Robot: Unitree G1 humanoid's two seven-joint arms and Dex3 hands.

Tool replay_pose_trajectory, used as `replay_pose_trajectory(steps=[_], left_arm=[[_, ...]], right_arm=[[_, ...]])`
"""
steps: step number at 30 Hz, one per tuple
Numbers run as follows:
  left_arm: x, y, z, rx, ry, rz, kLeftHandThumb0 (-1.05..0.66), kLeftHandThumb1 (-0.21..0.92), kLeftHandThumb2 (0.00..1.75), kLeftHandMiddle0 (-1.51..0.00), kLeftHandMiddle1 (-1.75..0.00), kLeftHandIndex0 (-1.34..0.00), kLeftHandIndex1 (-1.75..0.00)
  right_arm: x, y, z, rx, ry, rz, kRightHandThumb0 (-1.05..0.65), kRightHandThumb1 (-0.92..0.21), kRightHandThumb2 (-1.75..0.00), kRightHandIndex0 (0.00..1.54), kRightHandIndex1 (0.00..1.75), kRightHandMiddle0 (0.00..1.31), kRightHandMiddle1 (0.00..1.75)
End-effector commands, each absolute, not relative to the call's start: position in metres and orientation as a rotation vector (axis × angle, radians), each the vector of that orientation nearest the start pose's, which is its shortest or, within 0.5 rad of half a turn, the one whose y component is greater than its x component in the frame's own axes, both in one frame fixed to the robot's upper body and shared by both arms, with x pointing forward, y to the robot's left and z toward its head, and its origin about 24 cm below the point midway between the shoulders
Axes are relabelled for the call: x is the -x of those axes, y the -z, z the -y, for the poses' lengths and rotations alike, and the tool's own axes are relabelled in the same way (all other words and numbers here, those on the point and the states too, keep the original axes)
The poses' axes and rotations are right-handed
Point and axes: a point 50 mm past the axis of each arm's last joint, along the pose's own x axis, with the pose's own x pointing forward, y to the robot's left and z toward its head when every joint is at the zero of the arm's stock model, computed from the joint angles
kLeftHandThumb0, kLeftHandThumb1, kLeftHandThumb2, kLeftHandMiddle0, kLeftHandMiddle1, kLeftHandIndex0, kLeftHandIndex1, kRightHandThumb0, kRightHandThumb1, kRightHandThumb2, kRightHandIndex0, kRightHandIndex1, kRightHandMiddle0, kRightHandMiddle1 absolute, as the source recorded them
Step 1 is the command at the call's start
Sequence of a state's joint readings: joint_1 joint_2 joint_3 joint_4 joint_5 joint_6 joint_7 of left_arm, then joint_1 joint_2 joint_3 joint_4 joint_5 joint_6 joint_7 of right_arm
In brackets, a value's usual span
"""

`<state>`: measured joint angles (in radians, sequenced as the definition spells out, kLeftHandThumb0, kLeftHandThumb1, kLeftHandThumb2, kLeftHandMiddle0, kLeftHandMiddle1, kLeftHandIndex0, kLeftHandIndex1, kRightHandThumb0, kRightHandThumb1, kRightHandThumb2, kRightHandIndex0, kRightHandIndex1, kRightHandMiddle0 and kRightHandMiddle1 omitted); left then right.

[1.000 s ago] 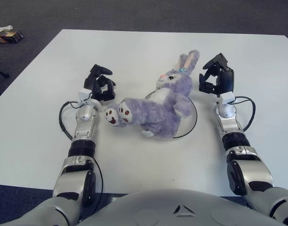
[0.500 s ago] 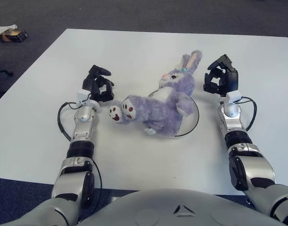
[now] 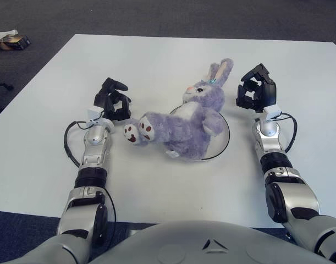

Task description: Put the doll into the plate.

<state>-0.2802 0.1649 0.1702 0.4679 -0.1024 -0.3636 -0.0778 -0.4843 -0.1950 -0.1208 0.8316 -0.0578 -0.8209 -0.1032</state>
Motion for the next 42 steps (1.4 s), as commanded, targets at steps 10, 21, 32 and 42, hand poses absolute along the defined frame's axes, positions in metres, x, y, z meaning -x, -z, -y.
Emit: replay_pose_trajectory(steps=[10,21,32,42], left_arm=[[-0.285,-0.027,-0.208,-0.025,-0.081,0.093,-0.01,0.31,1.34,-0.51,-1.75,-0.49,-1.75],[-0.285,-0.027,-0.207,-0.028,-0.077,0.089,-0.01,0.3,1.35,-0.51,-1.75,-0.5,-1.75],[-0.284,-0.027,-0.207,-0.034,-0.078,0.086,-0.01,0.29,1.36,-0.52,-1.75,-0.51,-1.75],[-0.284,-0.027,-0.206,-0.039,-0.074,0.084,-0.01,0.27,1.38,-0.53,-1.75,-0.52,-1.75]], right_arm=[[-0.299,-0.031,0.197,0.174,0.103,0.313,-0.43,-0.49,-1.1,1.06,1.75,0.48,1.75],[-0.302,-0.029,0.198,0.133,0.088,0.246,-0.43,-0.48,-1.11,1.05,1.75,0.48,1.75],[-0.307,-0.026,0.202,0.085,0.057,0.113,-0.44,-0.44,-1.16,1.05,1.75,0.52,1.75],[-0.31,-0.025,0.204,0.092,0.0,-0.017,-0.45,-0.4,-1.21,1.05,1.75,0.55,1.75]])
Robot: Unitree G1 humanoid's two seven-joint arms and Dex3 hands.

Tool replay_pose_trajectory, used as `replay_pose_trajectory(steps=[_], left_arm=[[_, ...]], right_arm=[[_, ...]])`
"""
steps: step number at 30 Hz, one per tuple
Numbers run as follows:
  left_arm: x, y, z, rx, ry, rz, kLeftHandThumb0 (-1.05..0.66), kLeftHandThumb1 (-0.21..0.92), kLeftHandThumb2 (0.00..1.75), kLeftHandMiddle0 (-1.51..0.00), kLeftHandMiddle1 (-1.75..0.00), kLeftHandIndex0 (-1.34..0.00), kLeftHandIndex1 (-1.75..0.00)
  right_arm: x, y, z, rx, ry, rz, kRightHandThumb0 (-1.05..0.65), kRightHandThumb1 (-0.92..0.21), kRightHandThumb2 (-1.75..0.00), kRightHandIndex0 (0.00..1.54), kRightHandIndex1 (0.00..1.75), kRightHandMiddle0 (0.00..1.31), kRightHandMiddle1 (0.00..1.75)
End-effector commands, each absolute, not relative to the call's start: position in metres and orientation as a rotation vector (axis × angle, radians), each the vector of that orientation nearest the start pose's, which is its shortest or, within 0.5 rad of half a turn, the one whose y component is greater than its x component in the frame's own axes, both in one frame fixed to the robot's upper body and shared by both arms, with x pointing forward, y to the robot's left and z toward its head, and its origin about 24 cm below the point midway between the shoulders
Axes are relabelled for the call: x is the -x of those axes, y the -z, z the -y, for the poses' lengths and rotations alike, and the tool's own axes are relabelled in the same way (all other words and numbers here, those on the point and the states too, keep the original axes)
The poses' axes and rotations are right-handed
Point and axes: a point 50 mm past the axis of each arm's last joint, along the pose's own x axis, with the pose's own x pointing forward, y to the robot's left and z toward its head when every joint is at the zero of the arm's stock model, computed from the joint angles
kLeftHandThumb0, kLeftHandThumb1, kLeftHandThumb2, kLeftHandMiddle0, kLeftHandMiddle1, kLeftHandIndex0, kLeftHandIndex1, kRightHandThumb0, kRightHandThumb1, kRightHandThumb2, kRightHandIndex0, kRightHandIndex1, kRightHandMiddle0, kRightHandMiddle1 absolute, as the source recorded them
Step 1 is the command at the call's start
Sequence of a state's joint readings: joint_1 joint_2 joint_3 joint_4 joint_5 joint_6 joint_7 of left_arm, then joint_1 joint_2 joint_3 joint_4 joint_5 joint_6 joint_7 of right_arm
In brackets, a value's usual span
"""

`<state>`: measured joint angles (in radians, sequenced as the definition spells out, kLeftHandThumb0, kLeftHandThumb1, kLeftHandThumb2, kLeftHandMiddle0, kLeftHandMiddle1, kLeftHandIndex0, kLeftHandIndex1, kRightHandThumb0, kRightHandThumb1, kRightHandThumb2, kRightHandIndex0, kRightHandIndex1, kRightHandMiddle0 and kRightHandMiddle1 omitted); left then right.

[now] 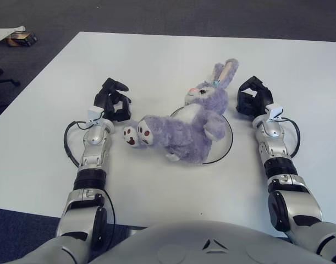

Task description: Put the doll into the plate.

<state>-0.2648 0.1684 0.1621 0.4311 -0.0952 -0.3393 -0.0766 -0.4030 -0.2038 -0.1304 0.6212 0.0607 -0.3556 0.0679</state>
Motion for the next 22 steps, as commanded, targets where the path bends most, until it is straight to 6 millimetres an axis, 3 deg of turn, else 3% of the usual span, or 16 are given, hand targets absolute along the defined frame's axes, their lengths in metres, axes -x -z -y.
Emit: replay_pose_trajectory(steps=[1,9,15,22], left_arm=[[-0.283,-0.027,-0.206,-0.039,-0.072,0.084,-0.01,0.27,1.38,-0.53,-1.75,-0.52,-1.75],[-0.283,-0.026,-0.205,-0.04,-0.056,0.079,-0.01,0.28,1.37,-0.53,-1.75,-0.52,-1.75],[-0.282,-0.027,-0.203,-0.04,-0.044,0.088,-0.01,0.28,1.37,-0.53,-1.75,-0.51,-1.75],[-0.279,-0.034,-0.204,-0.037,-0.034,0.106,-0.01,0.28,1.37,-0.53,-1.75,-0.52,-1.75]], right_arm=[[-0.31,-0.026,0.204,0.094,-0.015,-0.035,-0.45,-0.4,-1.22,1.05,1.75,0.55,1.75],[-0.311,-0.028,0.206,0.121,-0.055,-0.121,-0.45,-0.41,-1.2,1.02,1.75,0.54,1.75],[-0.309,-0.035,0.218,0.185,-0.084,-0.132,-0.44,-0.44,-1.17,0.96,1.75,0.52,1.75],[-0.308,-0.038,0.218,0.196,-0.053,-0.12,-0.44,-0.46,-1.14,0.9,1.75,0.5,1.75]])
